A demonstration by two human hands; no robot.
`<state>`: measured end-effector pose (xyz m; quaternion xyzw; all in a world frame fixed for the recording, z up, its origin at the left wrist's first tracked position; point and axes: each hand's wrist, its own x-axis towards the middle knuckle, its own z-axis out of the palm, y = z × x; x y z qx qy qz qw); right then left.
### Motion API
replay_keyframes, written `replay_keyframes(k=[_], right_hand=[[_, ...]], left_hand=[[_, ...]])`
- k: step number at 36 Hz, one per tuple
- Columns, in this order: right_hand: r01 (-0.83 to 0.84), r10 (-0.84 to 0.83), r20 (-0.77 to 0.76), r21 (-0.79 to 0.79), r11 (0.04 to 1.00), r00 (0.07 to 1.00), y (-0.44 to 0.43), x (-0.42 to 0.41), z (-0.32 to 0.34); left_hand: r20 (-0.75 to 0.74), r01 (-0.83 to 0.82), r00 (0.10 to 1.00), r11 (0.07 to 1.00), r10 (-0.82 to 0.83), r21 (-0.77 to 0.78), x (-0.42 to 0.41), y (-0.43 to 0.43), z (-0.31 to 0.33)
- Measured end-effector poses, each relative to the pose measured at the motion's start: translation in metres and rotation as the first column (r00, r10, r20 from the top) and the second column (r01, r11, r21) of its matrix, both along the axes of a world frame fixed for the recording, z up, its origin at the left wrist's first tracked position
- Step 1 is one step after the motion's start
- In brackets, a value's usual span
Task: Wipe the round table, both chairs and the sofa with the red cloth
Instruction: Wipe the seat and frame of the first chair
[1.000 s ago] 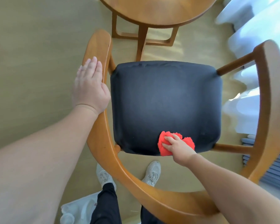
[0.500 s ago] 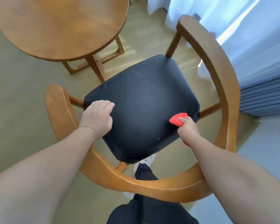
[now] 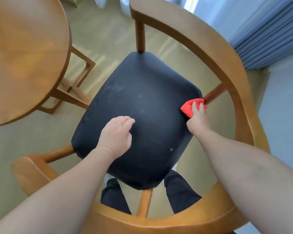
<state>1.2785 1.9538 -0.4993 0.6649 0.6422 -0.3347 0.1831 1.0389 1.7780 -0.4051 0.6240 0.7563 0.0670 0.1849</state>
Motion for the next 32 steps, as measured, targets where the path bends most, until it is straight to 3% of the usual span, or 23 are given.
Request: replay_keyframes(k=[12, 21, 25, 28, 32], right_hand=[[0.216, -0.214, 0.095, -0.018, 0.976, 0.972, -0.148, -0.028, -0.006], [0.276, -0.242, 0.149, -0.281, 0.919, 0.959, -0.183, -0.056, 0.021], [0.328, -0.335, 0.032, -0.316, 0.890, 0.942, -0.191, -0.061, 0.045], [0.478, -0.533, -0.088, -0.338, 0.811, 0.841, -0.204, -0.067, 0.064], [0.471, -0.540, -0.230, -0.296, 0.831, 0.810, -0.214, -0.078, 0.104]], left_hand=[[0.049, 0.288, 0.958, 0.951, -0.284, -0.110, -0.064, -0.012, -0.006], [0.041, 0.421, 0.907, 0.902, -0.419, -0.095, -0.107, -0.012, 0.038], [0.060, 0.459, 0.889, 0.883, -0.455, -0.099, -0.108, -0.007, 0.057], [0.062, 0.482, 0.876, 0.868, -0.478, -0.116, -0.106, -0.009, 0.072], [0.084, 0.509, 0.861, 0.852, -0.502, -0.126, -0.100, -0.013, 0.092]])
